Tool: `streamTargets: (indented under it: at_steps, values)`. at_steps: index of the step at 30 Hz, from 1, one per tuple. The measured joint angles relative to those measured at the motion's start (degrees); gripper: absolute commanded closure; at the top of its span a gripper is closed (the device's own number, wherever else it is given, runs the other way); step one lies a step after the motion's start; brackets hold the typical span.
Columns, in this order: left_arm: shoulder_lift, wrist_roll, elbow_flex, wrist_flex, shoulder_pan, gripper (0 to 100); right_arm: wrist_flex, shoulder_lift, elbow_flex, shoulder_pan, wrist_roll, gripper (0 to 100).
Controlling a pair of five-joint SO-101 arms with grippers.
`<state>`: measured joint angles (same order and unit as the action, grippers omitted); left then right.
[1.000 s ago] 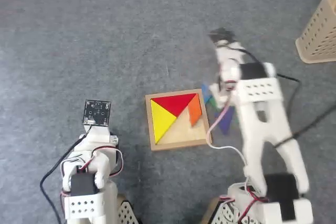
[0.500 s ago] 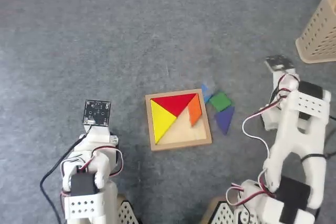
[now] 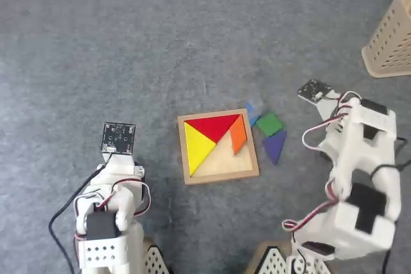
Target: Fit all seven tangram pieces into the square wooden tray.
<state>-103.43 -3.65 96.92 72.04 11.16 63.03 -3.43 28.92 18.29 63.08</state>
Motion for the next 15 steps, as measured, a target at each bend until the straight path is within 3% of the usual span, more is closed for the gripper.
streamTargets:
  at_steps: [8,15]
  values:
    - [0.0,0.0,0.0,0.0,0.0,99,-0.6,-9.5,-6.2,0.3,0.2,76.8]
    - [0.0,0.0,0.0,0.0,0.0,99,-1.1,-11.0,-9.0,0.6,-1.3,99.5]
